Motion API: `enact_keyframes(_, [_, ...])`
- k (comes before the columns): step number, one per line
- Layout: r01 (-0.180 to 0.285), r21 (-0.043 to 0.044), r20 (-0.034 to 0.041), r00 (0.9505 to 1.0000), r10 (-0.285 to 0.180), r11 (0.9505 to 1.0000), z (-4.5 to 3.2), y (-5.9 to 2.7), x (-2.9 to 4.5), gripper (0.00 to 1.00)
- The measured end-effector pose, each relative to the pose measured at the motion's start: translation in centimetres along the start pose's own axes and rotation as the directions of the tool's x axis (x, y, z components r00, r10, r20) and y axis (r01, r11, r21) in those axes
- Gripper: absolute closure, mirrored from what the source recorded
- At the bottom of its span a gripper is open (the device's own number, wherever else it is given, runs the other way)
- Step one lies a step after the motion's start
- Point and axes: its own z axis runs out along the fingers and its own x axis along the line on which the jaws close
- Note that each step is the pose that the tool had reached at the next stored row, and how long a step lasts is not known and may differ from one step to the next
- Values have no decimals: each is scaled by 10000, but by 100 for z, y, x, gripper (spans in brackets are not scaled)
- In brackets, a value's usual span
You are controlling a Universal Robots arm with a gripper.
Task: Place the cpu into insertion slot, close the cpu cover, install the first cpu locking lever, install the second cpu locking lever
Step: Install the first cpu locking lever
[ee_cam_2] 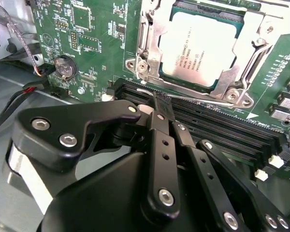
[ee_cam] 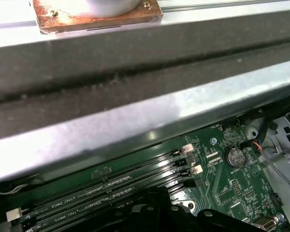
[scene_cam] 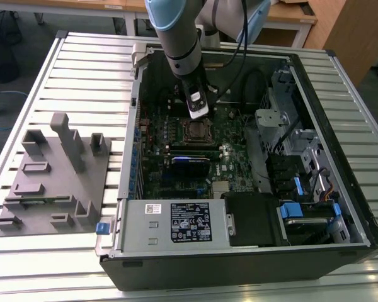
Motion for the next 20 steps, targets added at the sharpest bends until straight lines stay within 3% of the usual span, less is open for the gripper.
enact_keyframes(20, [6, -22, 51, 10000, -6, 10000, 5, -19, 53, 90])
